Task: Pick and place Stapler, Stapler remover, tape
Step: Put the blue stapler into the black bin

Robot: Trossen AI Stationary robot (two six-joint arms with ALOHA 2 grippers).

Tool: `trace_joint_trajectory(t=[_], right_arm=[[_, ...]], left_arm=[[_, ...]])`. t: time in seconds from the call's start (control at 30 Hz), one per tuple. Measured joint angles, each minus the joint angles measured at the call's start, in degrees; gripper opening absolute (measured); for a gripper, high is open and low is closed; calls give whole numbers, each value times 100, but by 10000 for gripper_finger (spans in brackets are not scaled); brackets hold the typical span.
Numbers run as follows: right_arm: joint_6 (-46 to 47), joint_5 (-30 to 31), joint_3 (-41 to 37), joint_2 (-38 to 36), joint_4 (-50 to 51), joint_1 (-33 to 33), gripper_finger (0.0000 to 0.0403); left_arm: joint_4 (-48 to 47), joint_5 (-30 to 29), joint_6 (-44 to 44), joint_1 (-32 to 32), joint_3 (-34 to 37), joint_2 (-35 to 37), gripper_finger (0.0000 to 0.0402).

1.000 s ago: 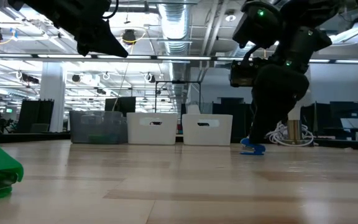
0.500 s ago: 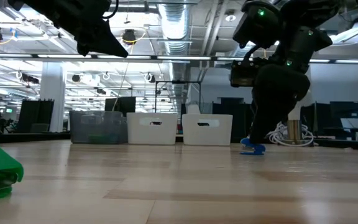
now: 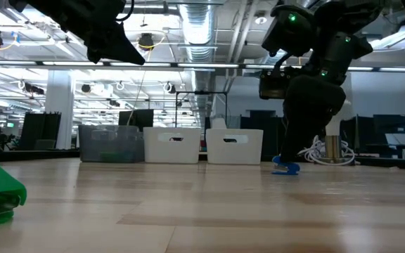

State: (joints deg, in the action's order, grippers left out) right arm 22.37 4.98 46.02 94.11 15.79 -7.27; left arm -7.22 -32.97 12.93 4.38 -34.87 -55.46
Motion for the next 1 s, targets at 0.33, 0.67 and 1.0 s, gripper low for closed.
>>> trace_joint_trajectory(t=[0.33,0.67,1.0], right_arm=[[2,0,0,-2,0,0,95],[7,-22,-4,-4,-153,0,73],[-135,-25,310,-9,-145,197,73]], left_arm=[[0,0,0,0,-2,0,3],[-2,0,0,0,-2,0,3],[-9,0,0,0,-2,0,3]])
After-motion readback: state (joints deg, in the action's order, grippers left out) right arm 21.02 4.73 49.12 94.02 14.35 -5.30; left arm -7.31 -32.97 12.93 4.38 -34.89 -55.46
